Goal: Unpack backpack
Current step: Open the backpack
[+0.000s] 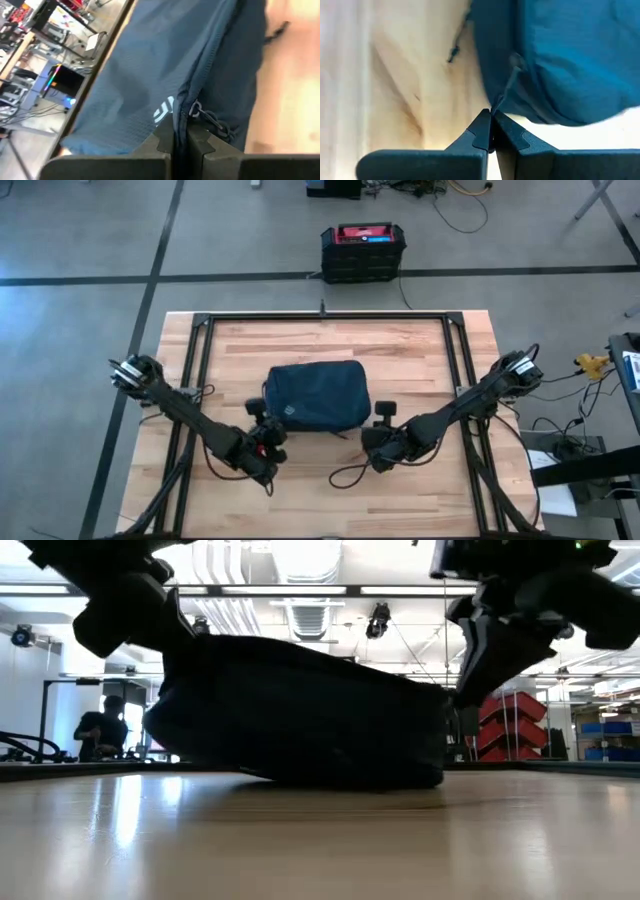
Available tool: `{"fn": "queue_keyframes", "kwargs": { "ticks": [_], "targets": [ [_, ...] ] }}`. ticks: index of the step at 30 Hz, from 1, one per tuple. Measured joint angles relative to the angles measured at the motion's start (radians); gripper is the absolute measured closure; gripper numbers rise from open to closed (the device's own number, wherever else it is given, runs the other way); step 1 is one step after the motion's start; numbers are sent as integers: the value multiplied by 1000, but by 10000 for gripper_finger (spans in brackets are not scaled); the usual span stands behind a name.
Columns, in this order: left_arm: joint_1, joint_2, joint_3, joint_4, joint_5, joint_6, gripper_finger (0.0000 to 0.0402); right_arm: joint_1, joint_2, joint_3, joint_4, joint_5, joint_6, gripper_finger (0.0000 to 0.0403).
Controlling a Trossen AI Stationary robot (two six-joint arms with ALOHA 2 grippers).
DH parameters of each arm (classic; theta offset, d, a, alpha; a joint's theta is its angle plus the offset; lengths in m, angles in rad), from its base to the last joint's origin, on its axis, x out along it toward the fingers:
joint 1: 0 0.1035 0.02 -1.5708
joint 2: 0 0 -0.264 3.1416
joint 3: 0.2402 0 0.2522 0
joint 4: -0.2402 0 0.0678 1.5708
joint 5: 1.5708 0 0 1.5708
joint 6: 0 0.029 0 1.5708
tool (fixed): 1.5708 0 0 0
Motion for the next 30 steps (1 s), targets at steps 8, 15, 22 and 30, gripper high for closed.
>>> {"fn": "queue_keyframes", "kwargs": {
  "ticks": [8, 15, 22, 30],
  "targets": [
    [7, -103, 0, -69, 64, 139, 310, 2, 5, 1, 109, -32, -90, 403],
    [9, -154, 0, 16, 61, 80, 202, 2, 5, 1, 154, -30, -99, 403],
    [8, 17, -8, 653, 71, 439, 159, -3, 5, 1, 248, -25, -174, 403],
    [48, 243, 10, 1014, 90, 708, 169, -7, 5, 1, 254, -25, -176, 403]
  ]
}}
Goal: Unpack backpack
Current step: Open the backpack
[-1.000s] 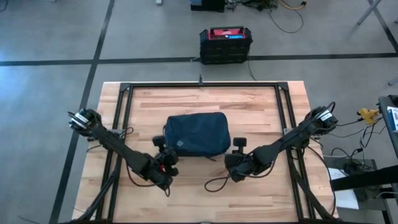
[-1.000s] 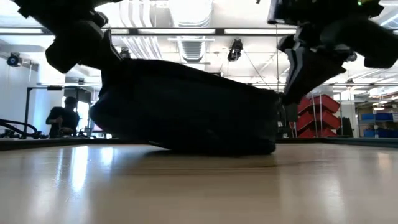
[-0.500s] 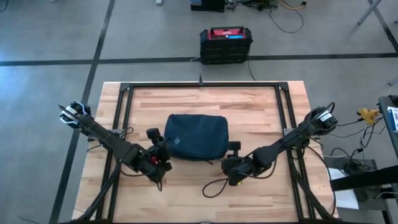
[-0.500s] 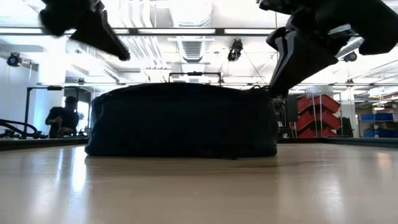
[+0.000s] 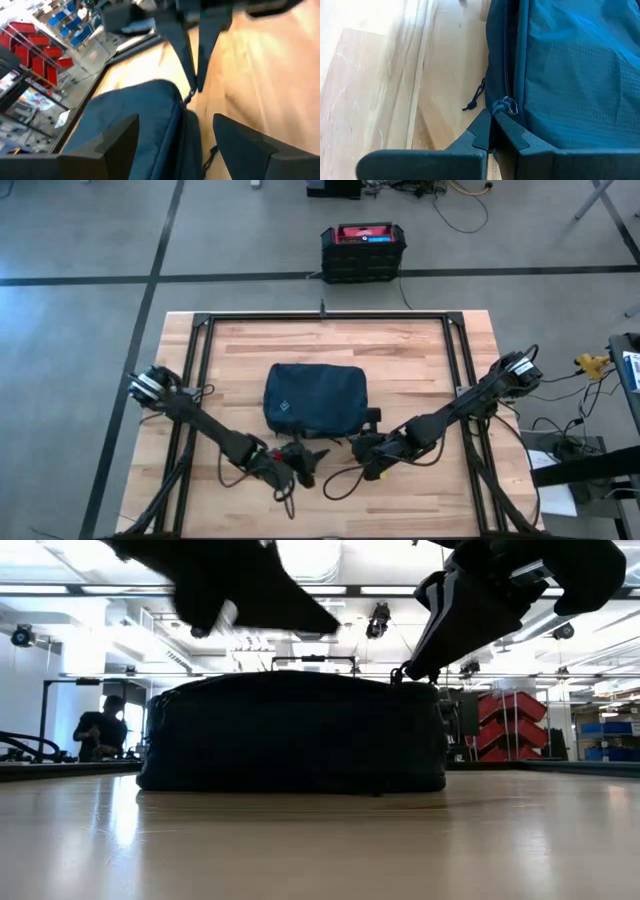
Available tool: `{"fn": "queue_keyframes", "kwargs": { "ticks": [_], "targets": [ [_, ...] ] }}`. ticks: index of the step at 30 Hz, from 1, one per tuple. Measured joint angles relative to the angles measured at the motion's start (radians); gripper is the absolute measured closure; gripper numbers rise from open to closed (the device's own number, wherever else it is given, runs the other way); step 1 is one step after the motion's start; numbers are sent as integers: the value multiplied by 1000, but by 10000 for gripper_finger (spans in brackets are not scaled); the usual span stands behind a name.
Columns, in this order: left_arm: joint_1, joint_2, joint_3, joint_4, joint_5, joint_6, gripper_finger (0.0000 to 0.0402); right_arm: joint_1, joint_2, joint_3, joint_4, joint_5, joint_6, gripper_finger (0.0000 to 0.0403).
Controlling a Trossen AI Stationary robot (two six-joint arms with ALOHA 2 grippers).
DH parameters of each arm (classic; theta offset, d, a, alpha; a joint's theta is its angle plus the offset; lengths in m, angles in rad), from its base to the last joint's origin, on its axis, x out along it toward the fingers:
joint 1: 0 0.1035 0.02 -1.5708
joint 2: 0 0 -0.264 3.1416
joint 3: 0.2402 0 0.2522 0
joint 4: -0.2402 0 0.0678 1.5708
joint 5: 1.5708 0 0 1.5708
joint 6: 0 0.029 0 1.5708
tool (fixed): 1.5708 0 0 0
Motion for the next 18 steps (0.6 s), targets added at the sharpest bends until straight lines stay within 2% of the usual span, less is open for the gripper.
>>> {"fn": "queue_keyframes", "kwargs": {
  "ticks": [5, 12, 15, 18],
  "targets": [
    [69, 57, 7, -2, 12, -51, 189, 0, 0, 0, 1, 0, -5, 403],
    [137, 105, 7, 12, 109, -108, 228, 0, 0, 0, 1, 1, -9, 403],
    [137, 107, 7, 7, 110, -124, 270, 0, 0, 0, -15, 1, -9, 403],
    [116, 100, 7, -9, 106, -157, 347, 0, -8, 2, -89, 0, -10, 403]
  ]
}}
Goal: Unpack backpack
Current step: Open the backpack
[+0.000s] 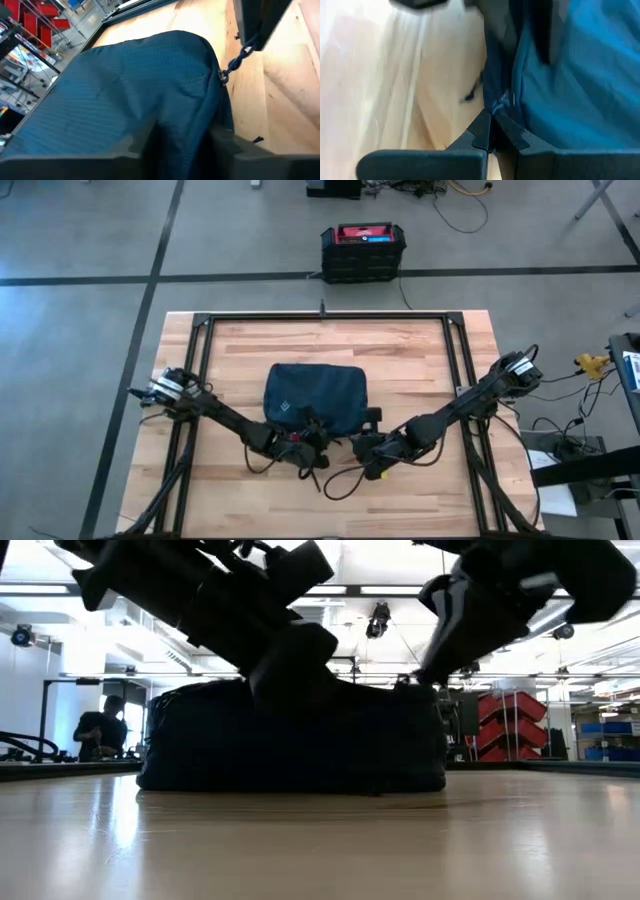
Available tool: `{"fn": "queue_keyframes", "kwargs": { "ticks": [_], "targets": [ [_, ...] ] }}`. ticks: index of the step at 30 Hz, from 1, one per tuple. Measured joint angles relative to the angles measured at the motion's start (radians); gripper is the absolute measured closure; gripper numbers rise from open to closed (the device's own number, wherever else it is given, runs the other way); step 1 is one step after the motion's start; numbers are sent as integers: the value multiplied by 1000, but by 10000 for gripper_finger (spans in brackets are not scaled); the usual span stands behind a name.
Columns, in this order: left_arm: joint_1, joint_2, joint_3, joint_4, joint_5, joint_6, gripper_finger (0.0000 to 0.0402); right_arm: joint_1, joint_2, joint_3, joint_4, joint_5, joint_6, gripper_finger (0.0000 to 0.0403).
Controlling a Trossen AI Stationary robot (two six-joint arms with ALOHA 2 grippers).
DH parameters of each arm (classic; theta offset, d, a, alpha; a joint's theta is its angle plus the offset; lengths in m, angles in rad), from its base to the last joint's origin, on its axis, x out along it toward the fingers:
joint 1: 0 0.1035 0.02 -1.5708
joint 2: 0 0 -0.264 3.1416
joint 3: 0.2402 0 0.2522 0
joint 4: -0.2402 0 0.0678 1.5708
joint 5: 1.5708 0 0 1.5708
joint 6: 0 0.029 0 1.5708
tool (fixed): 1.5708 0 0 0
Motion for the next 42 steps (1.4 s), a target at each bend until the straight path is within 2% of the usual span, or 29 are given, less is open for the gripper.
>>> {"fn": "queue_keyframes", "kwargs": {
  "ticks": [1, 3, 7, 10, 16, 19, 28, 31, 36, 39, 42],
  "targets": [
    [-13, -4, 0, -4, -6, -4, 373, 0, -6, 2, -33, 0, 0, 403],
    [-38, -15, 0, -33, -18, -23, 390, 2, -23, 5, -103, 0, 7, 403],
    [-98, -31, 0, -144, -68, -102, 400, 3, -53, 5, -258, 13, 45, 403],
    [-146, -48, 0, -178, -74, -134, 401, 0, -61, -1, -323, 73, 53, 403],
    [-220, -115, -2, -237, -84, -133, 401, -30, -60, -12, -307, 108, 26, 403],
    [-226, -155, -22, -278, -111, -133, 402, -28, -59, -21, -219, 93, -3, 403],
    [-115, -248, -122, -263, -120, -61, 402, -11, -16, -65, 230, -129, -137, 403],
    [-45, -263, -144, -198, -34, 9, 402, -9, 47, -65, 333, -139, -174, 403],
    [89, -264, -148, -59, 197, 194, 401, -19, 177, -43, 550, -138, -205, 403],
    [138, -280, -127, -84, 226, 245, 401, -26, 222, 3, 559, -127, -208, 403],
    [150, -327, -91, -188, 227, 248, 400, -27, 224, 29, 510, -96, -207, 403]
  ]
}}
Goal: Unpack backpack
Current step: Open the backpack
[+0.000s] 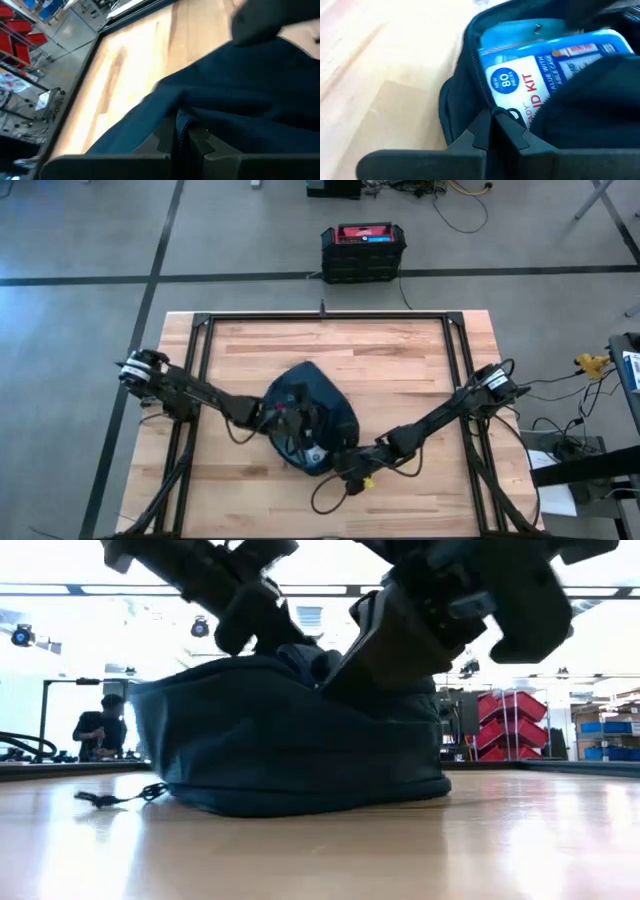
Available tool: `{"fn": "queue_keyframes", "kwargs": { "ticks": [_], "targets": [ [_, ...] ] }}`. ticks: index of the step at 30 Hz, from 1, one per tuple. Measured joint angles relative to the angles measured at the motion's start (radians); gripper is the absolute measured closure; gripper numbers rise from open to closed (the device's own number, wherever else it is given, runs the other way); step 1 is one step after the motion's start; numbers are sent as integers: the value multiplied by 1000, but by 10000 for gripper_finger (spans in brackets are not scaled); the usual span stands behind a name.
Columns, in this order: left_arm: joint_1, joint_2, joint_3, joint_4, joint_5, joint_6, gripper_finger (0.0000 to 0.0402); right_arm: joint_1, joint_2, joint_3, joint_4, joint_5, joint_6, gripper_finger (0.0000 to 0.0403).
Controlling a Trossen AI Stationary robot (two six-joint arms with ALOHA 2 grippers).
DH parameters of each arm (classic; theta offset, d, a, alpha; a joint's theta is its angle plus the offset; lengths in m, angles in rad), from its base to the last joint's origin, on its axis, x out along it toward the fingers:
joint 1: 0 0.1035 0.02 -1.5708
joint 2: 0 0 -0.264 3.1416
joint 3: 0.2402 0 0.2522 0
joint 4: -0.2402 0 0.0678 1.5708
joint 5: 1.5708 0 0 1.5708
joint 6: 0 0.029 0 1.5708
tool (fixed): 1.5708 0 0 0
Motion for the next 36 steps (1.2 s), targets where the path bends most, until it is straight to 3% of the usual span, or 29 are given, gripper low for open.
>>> {"fn": "queue_keyframes", "kwargs": {
  "ticks": [5, 11, 15, 22, 26, 31, 33, 36],
  "targets": [
    [-55, -99, 63, -271, 48, -130, 384, 1, -53, 8, -120, 80, 40, 403],
    [-199, -200, 77, -543, 67, -436, 362, 8, -105, 8, -186, 93, 87, 403],
    [-322, -198, 58, -469, -40, -532, 353, 10, -106, 14, -196, 88, 87, 403],
    [-460, -53, 59, -237, -288, -351, 337, 2, -106, 26, -208, 88, 115, 403],
    [-468, 13, 59, -380, -418, -422, 322, 6, -106, 31, -220, 84, 120, 403],
    [-409, 52, 57, -658, -451, -660, 306, 7, -101, 27, -200, -10, 134, 403],
    [-372, 56, 56, -675, -458, -667, 303, 7, -79, 26, -170, -15, 134, 403],
    [-298, 56, 54, -619, -456, -546, 302, 5, -22, 26, -80, -39, 131, 403]
  ]
}}
